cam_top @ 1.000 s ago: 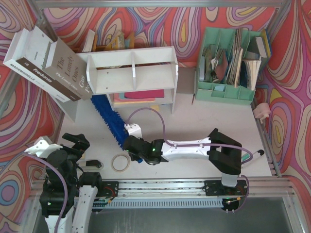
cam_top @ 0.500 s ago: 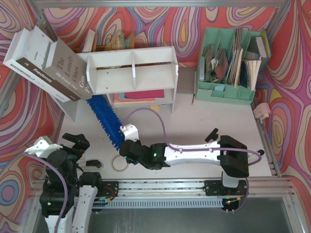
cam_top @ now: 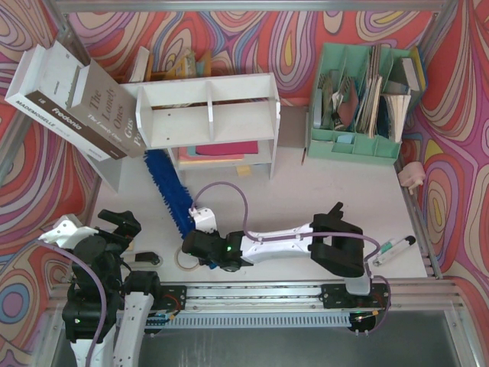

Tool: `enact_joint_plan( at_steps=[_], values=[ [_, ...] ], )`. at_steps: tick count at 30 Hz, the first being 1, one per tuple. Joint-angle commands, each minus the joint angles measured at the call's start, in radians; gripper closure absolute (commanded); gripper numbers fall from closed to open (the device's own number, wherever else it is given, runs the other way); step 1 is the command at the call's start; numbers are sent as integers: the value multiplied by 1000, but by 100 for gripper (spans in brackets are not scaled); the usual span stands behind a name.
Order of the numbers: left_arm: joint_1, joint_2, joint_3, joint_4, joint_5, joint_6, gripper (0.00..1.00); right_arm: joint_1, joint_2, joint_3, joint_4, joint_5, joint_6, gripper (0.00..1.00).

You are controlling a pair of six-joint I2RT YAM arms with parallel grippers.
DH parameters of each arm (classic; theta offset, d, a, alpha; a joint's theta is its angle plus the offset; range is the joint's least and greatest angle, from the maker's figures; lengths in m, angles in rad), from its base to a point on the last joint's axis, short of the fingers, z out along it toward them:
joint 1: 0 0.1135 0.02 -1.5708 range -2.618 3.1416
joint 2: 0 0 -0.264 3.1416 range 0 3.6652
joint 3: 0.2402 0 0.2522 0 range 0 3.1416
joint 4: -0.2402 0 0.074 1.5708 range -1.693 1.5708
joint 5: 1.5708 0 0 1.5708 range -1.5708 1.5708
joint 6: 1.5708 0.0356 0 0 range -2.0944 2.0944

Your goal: Dust the bookshelf with a duster

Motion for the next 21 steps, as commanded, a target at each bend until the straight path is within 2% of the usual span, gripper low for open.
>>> enact_joint_plan(
  at_steps=[1,5,9,15,21],
  values=[
    [5,-9,5,2,0,-3,2,8,40,74,16,-10,107,100],
    [5,-12,5,2,1,-1,2,25,82,143,-63,49,145,100],
    [5,-11,3,5,1,-2,1,79,45,181,-88,218,170,100],
    [3,-12,3,6,4,-2,1,89,48,274,-263,329,381,100],
    [3,-18,3,5,3,0,1,100,140,416,-447,365,530,100]
  ],
)
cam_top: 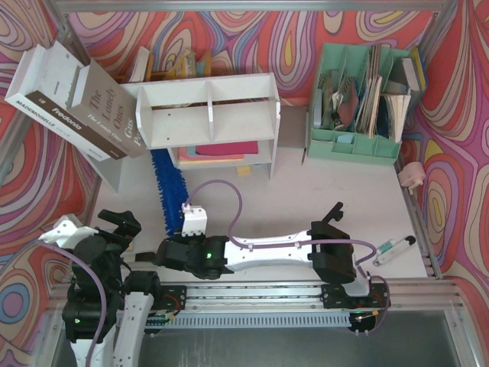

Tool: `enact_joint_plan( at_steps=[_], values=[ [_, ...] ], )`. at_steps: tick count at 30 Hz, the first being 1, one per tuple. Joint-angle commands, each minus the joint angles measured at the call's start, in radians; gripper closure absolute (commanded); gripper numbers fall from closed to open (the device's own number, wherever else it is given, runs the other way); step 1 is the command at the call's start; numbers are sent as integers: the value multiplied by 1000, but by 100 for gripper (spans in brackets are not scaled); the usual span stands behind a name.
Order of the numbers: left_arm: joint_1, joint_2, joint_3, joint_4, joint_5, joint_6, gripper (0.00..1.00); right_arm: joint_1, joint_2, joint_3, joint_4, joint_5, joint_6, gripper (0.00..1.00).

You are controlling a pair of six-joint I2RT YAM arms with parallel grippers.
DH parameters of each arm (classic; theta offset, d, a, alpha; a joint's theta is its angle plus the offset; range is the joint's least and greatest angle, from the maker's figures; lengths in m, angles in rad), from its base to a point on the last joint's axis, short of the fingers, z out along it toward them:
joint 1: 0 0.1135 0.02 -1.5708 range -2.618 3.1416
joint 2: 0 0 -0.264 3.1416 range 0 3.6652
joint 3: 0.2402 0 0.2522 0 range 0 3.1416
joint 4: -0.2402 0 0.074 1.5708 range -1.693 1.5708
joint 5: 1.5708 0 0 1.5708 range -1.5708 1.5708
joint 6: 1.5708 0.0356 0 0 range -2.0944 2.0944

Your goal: Dust the bookshelf with a duster

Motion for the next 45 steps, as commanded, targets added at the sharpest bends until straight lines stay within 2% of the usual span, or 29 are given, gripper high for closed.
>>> enact_joint_plan(
  at_steps=[1,7,13,20,26,33,39,45],
  values=[
    [3,-19,3,6,2,0,1,-1,69,90,-170,137,174,100],
    [3,-21,2,7,3,0,1,-3,131,107,-189,78,168,100],
    [3,-23,2,7,3,0,2,-14,123,92,-153,54,138,100],
    [3,-21,2,7,3,-1,1,37,47,99,-135,228,90,100],
    [3,-22,2,7,2,1,2,88,-24,51,-3,333,-26,100],
    [3,-24,1,7,3,0,2,90,-68,-39,199,278,-184,100],
    [3,-25,2,7,3,-1,1,90,-50,-63,412,134,-408,100],
    [3,-29,3,6,0,-1,2,88,49,47,417,14,-520,100]
  ],
)
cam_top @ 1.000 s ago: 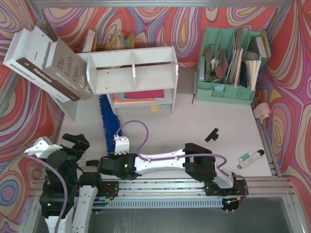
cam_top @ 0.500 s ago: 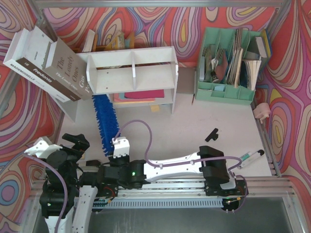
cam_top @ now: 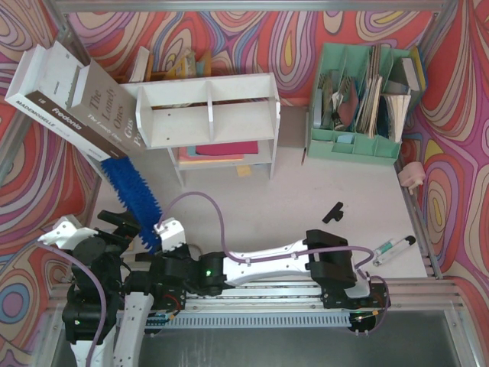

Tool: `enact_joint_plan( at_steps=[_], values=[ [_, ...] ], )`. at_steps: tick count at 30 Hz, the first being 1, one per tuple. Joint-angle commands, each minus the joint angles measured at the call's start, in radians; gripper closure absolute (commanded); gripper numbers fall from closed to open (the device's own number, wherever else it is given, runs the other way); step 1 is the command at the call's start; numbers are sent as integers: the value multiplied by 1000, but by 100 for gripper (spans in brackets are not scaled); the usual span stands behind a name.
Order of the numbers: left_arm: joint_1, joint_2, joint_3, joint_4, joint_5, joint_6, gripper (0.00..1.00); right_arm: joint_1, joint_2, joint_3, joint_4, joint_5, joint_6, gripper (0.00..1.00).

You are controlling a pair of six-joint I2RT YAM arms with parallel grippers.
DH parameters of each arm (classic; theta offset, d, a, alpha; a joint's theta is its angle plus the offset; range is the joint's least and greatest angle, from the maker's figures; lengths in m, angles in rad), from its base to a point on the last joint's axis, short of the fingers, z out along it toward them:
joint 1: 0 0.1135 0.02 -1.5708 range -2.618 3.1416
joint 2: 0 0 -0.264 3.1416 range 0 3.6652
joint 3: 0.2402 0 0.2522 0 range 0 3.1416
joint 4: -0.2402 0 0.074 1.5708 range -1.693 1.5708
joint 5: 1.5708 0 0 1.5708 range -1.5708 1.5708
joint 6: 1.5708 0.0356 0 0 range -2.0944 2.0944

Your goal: Dust the bookshelf with a duster

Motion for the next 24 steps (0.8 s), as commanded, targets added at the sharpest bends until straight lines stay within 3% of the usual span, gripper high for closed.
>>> enact_joint_plan(
  at_steps=[1,6,24],
  values=[
    [3,-22,3,6,0,-1,2,2,69,100,117,-60,-149,100],
    [3,-20,4,5,-2,-1,2,-30,137,138,74,-148,-125,100],
    [3,-17,5,2,-5,-4,2,-83,218,127,-54,-233,-67,100]
  ],
)
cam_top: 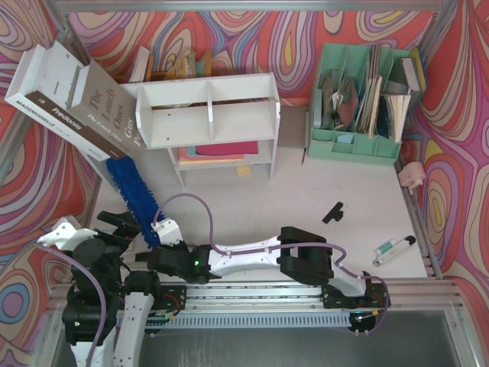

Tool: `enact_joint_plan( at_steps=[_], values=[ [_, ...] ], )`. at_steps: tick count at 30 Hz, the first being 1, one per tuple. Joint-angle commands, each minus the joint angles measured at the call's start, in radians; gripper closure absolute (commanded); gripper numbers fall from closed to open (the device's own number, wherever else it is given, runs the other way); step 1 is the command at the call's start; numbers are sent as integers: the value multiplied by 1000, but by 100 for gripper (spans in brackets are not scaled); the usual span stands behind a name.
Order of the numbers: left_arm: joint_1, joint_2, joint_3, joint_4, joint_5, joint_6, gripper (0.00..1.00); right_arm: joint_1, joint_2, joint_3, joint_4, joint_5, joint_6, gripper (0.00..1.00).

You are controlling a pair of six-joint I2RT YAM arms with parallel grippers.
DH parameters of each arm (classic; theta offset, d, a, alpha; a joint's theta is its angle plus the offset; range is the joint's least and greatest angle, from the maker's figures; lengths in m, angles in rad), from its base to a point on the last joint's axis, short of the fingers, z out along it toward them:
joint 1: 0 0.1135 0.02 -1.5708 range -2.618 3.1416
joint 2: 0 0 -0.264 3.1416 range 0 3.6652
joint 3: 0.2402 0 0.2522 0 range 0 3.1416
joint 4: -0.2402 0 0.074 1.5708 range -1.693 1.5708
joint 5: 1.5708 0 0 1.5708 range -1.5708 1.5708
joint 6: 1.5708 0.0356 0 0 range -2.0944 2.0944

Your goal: Dust the bookshelf with a duster

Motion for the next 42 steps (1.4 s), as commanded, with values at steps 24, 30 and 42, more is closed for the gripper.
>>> enact_joint_plan(
  at_steps=[24,30,42],
  values=[
    [3,-6,3,6,-2,-4,2,-3,-227,-141,86,119,-25,100],
    [3,-8,2,5,-1,-3,1,-3,-225,-168,24,190,35,100],
    [3,-8,3,5,-2,-3,1,-7,-371,-352,67,295,89,100]
  ],
)
